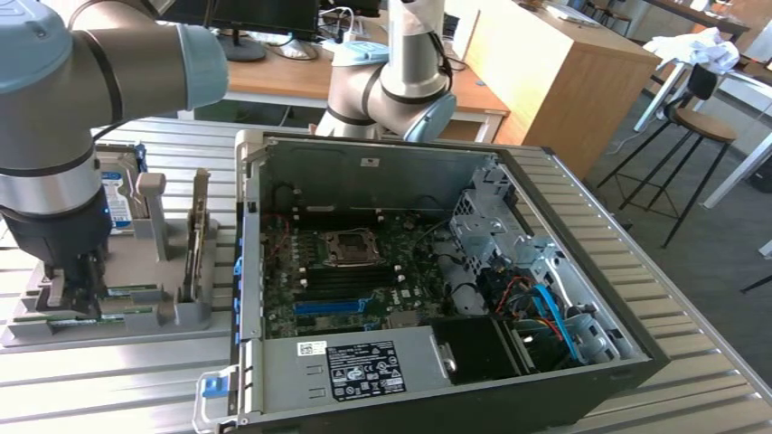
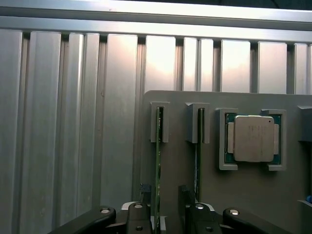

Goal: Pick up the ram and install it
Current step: 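Pick up the ram and move it above insertion slot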

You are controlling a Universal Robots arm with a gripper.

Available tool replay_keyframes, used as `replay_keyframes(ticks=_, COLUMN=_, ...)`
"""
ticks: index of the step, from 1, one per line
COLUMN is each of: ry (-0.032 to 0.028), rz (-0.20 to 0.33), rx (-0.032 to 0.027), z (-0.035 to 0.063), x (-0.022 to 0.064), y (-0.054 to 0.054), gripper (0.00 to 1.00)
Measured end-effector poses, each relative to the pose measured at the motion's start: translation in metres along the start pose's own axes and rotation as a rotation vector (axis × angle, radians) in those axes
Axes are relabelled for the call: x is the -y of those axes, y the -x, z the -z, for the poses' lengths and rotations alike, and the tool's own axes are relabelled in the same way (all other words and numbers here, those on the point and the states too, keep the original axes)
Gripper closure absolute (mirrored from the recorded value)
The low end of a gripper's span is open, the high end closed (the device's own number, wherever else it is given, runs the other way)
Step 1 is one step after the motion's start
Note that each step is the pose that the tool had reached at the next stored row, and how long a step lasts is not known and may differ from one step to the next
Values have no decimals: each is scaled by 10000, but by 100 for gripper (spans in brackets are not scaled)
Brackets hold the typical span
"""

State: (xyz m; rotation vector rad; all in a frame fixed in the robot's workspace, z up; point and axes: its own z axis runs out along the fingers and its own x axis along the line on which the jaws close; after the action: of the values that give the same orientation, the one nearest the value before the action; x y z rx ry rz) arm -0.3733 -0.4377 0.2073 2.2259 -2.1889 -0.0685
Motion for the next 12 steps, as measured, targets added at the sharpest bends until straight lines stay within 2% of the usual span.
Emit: replay_keyframes(ticks=12, ry=2, rz=-1, rx=-1, z=-5, x=88, y=-2, gripper=64)
